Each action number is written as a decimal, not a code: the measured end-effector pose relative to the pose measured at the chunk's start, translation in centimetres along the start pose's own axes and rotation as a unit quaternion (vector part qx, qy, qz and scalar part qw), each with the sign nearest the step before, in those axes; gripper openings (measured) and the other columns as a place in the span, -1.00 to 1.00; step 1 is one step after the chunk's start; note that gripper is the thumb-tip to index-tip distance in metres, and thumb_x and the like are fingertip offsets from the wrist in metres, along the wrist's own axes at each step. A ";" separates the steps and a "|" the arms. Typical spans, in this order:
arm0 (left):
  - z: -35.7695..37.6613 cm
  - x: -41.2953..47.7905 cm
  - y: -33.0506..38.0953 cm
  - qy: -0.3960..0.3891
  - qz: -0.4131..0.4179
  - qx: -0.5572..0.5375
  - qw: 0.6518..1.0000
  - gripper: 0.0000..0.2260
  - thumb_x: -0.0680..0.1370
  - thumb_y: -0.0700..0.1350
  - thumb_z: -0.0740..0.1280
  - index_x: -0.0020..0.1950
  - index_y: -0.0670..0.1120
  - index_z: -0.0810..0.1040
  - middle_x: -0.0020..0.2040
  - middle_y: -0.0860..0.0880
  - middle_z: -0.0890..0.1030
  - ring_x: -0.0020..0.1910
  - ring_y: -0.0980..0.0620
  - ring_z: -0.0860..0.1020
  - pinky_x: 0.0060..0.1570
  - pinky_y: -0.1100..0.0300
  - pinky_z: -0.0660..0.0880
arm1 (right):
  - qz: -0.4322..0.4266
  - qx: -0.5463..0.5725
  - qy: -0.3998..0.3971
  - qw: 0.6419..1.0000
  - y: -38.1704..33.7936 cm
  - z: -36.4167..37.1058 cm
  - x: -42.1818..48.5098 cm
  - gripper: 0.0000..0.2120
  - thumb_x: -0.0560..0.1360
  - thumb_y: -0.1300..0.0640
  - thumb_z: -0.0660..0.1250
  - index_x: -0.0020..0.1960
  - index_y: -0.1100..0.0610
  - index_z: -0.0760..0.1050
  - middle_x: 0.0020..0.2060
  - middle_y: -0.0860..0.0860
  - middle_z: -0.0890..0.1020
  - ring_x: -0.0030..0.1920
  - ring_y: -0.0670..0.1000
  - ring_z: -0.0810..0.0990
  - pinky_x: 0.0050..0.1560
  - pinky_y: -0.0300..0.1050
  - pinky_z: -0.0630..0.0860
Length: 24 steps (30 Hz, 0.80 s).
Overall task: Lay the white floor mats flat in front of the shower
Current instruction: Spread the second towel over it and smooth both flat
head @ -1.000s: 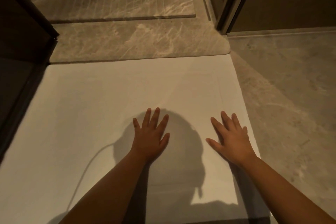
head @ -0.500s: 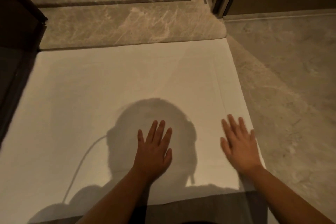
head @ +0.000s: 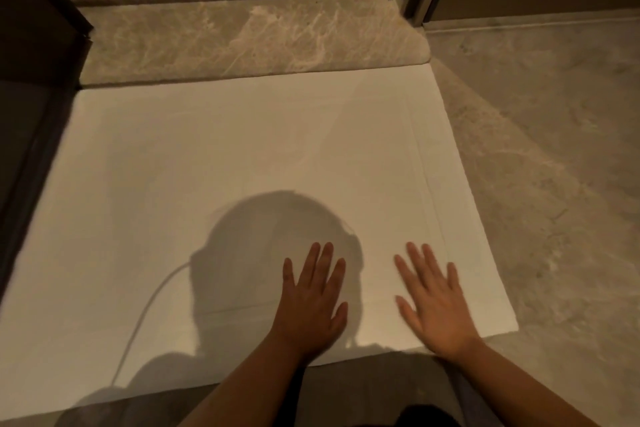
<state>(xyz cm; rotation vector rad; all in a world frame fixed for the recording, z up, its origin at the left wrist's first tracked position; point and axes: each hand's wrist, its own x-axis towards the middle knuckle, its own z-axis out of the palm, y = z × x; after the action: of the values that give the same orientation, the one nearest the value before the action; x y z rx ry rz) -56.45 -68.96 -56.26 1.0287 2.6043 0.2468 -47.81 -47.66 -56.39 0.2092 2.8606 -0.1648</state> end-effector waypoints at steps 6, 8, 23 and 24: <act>-1.7 -0.4 -5.0 -0.005 -0.111 0.013 0.994 -0.49 0.50 0.08 0.07 0.39 -0.14 0.28 0.42 -0.25 0.30 0.40 -0.21 0.16 0.14 -0.38 0.26 | 0.122 0.054 -0.002 0.991 2.2 -3.6 2.7 -0.35 0.50 -0.18 -0.20 0.46 0.15 0.10 0.49 0.16 0.11 0.49 0.14 -0.01 0.41 0.25 0.02; -2.8 -0.1 -6.0 -0.002 -0.149 0.024 0.989 -0.49 0.53 0.07 0.03 0.42 -0.15 0.25 0.45 -0.25 0.23 0.43 -0.23 0.16 0.20 -0.36 0.25 | 0.060 0.055 -0.010 0.997 -0.3 -4.0 5.4 -0.38 0.49 -0.14 -0.11 0.43 0.17 0.20 0.45 0.21 0.22 0.46 0.23 0.13 0.35 0.32 0.13; -5.9 -0.8 -19.1 0.076 -0.302 -0.004 0.950 -0.47 0.49 0.06 0.00 0.39 -0.15 0.32 0.39 -0.27 0.33 0.37 -0.27 0.29 0.17 -0.38 0.26 | -0.241 0.043 -0.012 0.970 -20.2 -3.9 19.4 -0.43 0.51 -0.14 -0.06 0.48 0.03 0.04 0.51 0.09 0.02 0.50 0.19 -0.11 0.39 0.34 -0.10; -5.9 -1.2 -20.4 0.087 -0.312 -0.003 0.946 -0.46 0.50 0.08 -0.02 0.42 -0.13 0.28 0.42 -0.25 0.29 0.40 -0.25 0.24 0.22 -0.35 0.21 | -0.251 0.040 -0.013 0.967 -21.0 -4.0 20.1 -0.42 0.50 -0.15 -0.09 0.48 0.02 0.04 0.51 0.08 0.02 0.50 0.19 -0.12 0.39 0.36 -0.10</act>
<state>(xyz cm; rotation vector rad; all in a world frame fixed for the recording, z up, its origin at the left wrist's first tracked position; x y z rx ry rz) -70.69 -84.76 -56.10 0.1432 2.9223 0.1919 -71.31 -65.18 -56.10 -0.5057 2.8208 -0.3764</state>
